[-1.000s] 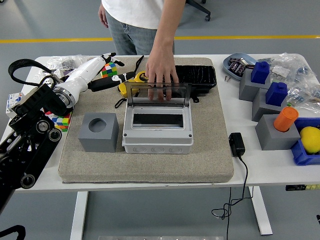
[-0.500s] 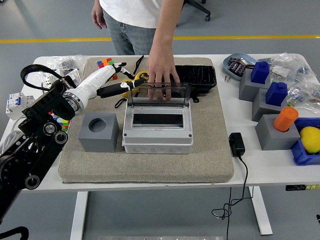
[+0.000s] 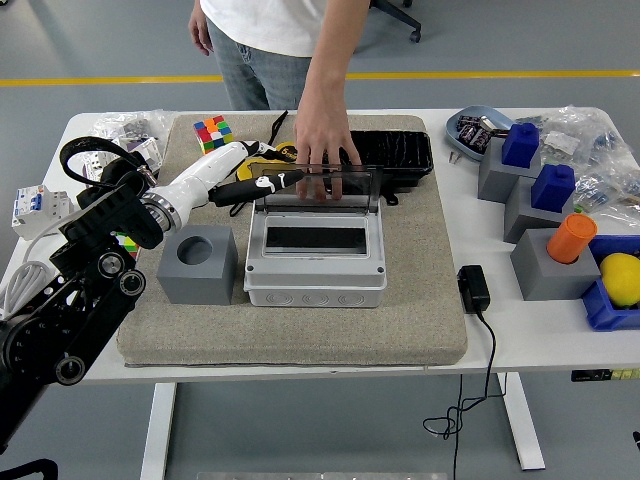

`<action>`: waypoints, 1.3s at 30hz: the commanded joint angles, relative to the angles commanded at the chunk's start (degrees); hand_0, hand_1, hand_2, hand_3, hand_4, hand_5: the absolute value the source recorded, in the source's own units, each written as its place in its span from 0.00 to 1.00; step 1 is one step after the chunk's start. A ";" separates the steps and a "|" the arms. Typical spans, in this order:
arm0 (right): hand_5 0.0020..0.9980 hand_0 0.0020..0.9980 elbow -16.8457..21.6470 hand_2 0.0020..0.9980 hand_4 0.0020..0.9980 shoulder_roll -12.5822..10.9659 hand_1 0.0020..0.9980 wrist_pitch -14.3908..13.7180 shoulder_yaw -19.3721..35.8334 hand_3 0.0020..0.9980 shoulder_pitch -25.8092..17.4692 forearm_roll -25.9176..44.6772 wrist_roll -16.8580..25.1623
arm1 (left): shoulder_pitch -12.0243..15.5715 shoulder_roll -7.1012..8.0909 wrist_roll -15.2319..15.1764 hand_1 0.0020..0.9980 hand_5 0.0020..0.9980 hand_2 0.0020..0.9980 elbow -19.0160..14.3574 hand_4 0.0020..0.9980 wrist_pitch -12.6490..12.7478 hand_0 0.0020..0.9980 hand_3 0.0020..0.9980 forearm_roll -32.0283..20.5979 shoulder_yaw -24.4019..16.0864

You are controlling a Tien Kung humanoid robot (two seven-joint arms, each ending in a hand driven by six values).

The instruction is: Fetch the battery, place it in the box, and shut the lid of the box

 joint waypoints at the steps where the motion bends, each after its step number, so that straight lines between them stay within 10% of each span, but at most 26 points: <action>1: 1.00 0.85 0.01 0.78 1.00 0.01 0.82 0.00 -0.06 0.82 0.01 0.05 -0.01 | 0.02 0.01 0.05 0.96 1.00 0.75 -0.12 1.00 -0.04 1.00 0.80 -0.10 0.18; 39: 1.00 0.85 -0.10 0.78 1.00 -0.41 0.81 0.01 1.85 0.82 0.68 -0.72 -0.14 | -0.84 2.35 1.27 0.96 1.00 0.76 -4.15 1.00 -0.01 1.00 0.78 -1.96 5.27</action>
